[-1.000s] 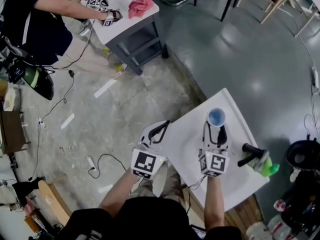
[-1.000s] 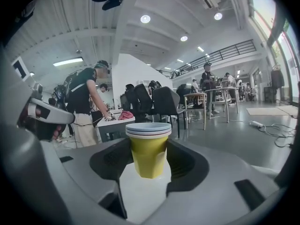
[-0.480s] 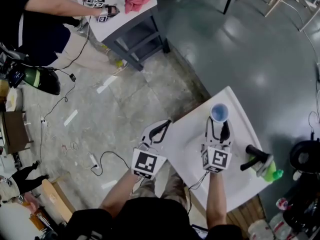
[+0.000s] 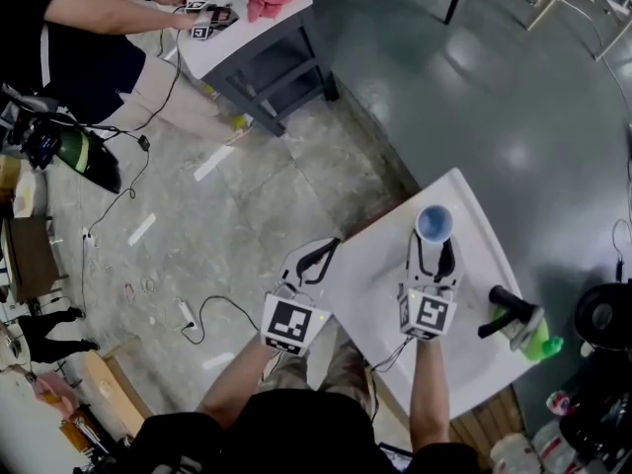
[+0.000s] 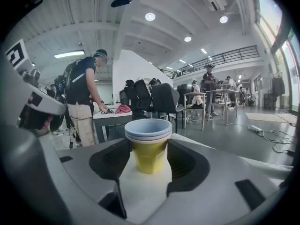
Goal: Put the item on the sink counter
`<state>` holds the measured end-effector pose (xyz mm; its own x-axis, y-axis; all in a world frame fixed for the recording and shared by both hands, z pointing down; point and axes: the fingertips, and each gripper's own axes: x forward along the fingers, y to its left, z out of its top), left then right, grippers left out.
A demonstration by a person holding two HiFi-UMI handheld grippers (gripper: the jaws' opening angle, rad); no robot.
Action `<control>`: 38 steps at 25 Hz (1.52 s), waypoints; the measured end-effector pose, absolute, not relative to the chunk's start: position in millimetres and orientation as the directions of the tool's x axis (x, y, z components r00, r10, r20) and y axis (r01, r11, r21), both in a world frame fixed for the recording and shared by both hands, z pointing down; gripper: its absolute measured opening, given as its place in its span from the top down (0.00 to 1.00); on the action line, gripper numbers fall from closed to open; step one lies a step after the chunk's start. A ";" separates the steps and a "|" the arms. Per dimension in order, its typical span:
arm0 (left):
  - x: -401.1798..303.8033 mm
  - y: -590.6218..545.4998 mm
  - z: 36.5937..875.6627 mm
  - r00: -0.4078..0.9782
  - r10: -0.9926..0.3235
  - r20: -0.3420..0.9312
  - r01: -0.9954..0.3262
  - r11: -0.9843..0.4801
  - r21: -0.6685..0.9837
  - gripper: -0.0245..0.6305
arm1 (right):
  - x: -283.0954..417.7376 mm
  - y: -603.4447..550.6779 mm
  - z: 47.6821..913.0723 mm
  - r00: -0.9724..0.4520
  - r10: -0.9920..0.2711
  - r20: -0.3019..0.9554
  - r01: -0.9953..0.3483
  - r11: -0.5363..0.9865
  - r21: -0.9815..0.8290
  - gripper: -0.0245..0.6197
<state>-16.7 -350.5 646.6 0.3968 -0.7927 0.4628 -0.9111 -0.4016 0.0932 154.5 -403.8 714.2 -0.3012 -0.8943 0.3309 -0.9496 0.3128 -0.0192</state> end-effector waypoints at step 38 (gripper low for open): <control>-19.9 -301.2 551.3 0.473 -0.814 0.336 -0.874 -0.482 0.062 0.96 | 156.9 -340.1 605.7 -0.251 -0.940 0.231 -0.967 0.253 -0.020 0.52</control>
<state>-19.9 -301.2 551.3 0.4733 -0.8141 0.3365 -0.8738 -0.4822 0.0623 156.9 -340.1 605.7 -0.2505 -0.9402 0.2309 -0.9673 0.2528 -0.0200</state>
